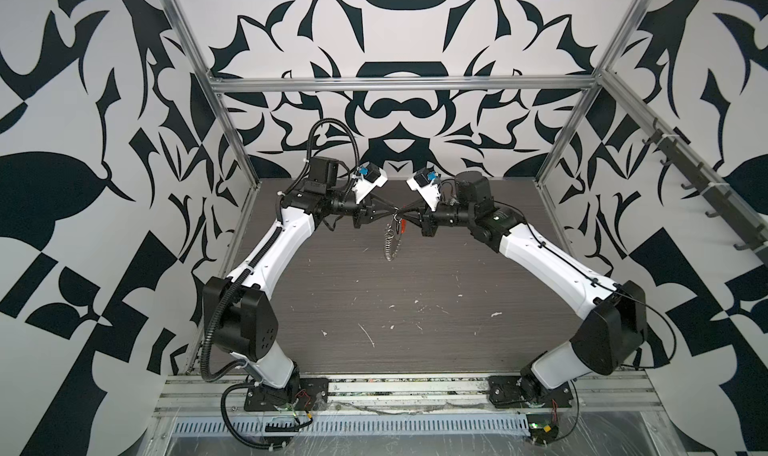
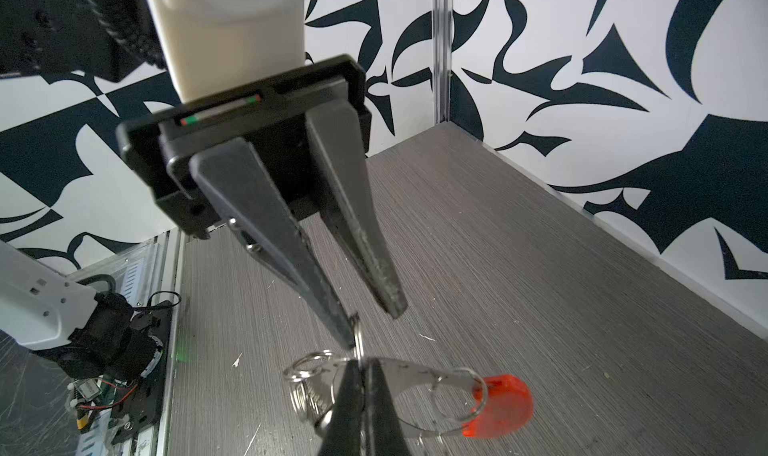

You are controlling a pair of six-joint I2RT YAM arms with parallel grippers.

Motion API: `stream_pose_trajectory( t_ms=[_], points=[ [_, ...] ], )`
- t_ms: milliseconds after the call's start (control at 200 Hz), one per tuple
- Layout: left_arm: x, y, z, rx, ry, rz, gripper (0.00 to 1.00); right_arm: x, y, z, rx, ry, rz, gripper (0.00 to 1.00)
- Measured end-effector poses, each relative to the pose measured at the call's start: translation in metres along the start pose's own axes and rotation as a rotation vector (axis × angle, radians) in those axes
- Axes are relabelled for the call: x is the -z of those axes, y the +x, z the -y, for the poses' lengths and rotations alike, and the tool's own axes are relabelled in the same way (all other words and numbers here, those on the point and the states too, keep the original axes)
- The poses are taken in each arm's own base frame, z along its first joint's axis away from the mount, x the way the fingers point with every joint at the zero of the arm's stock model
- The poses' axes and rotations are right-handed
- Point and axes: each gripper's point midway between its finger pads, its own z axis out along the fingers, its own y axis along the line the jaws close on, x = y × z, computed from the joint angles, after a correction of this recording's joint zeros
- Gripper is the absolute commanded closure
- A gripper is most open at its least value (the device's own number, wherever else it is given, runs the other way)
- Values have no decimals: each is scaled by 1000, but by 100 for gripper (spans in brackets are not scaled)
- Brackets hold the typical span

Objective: Put the keys on the keyring

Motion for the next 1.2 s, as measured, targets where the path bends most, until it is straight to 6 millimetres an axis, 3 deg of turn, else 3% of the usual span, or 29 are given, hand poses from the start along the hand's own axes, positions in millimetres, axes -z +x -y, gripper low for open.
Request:
stream_pose_trajectory(
  t_ms=[270, 405, 695, 765, 855, 1045, 1110, 1200],
  points=[
    [-3, 1, 2, 16, 30, 5, 84, 0, 0, 0, -1, 0, -1, 100],
    [-3, 1, 5, 18, 43, 9, 100, -1, 0, 1, 0, 6, -1, 100],
    [-2, 1, 12, 51, 86, 19, 100, -1, 0, 0, -12, 5, 1, 100],
    [-3, -1, 9, 70, 84, 31, 100, -1, -2, 2, -35, 18, 6, 81],
    [-6, 2, 4, 95, 60, 64, 100, 4, -7, 13, -80, 47, 39, 70],
    [-15, 27, -12, 213, -32, 146, 100, 31, -10, 29, -223, 62, 160, 69],
    [-15, 25, -17, 243, -56, 181, 100, 36, -11, 34, -272, 61, 193, 73],
    [-13, 7, -22, 238, -82, 248, 100, 35, -10, 38, -335, 54, 224, 76]
  ],
)
